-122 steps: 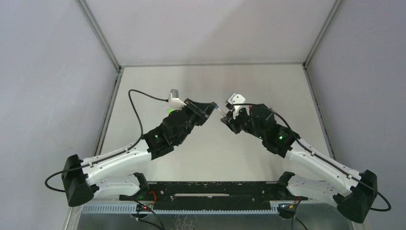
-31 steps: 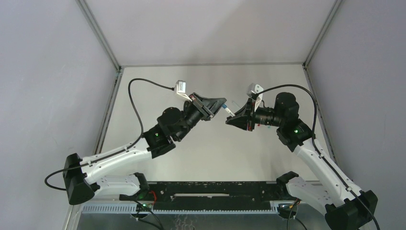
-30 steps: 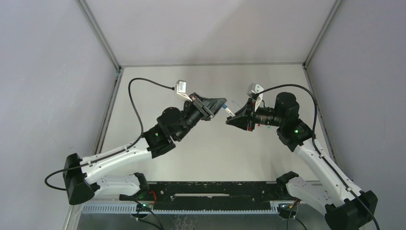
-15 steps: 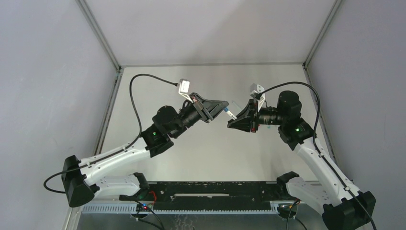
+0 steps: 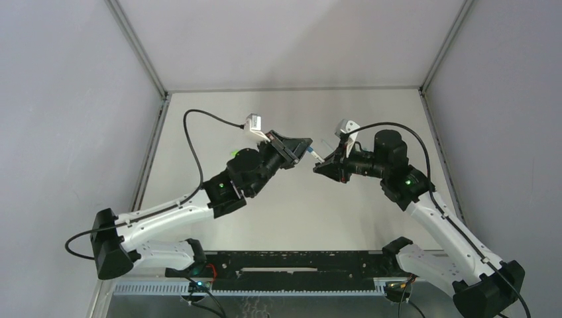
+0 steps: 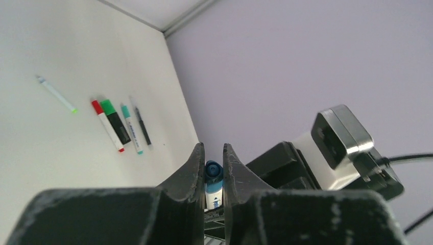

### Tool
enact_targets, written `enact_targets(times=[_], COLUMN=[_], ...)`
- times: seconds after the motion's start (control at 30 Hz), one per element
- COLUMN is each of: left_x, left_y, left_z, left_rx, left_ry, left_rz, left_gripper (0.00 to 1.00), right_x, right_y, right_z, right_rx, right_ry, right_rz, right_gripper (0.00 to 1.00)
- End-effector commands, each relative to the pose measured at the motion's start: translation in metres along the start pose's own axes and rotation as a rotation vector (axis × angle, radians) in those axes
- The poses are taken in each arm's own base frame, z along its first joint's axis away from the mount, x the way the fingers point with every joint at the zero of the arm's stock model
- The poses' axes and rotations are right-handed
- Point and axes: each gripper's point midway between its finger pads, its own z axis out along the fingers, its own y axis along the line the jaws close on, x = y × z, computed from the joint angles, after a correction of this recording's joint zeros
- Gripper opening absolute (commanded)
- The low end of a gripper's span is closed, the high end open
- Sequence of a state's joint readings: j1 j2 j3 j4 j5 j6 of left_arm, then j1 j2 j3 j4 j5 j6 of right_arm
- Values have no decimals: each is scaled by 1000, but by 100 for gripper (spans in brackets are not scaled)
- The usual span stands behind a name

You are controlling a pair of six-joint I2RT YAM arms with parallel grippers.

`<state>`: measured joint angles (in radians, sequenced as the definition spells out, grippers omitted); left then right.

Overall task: Insert the pens into the pen caps
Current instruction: Press the pen cap onto the pen.

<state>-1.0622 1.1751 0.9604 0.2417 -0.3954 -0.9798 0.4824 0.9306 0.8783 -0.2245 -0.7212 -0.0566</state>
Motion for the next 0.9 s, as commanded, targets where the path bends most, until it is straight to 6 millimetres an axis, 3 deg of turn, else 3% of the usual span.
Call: enact_targets(times=[0.0,0.17,0.3,0.5,0.6,0.7,0.87], left_x=[38,67,104,144,159,171,212], left_y=[-20,-15,-22,-25,-18,-5,-2], left_z=[-9,-8,-13,-41,-52,-52,-52], left_rx=[-29,-76,-24,96,64,-23,-4], left_ry=[122,210,343,532,589,604,738], left_rz=[-14,38,80,129,128,137,204], left_gripper=[0,0,0,0,0,0,0], right_x=[-43,-48,-53,-63,-63,-64,-70], right_y=[-22,-26,-12,0,-13,-28,-1], right_z=[-5,-9,-12,-22,-20,-18,-10], right_rx=[156,195,110,-8,73,177,-17], right_ry=[-99,-106,-129,-173,-174,-171,-202], right_rz=[-125,-136,-106,-26,-55,-91,-66], right_gripper=[0,0,0,0,0,0,0])
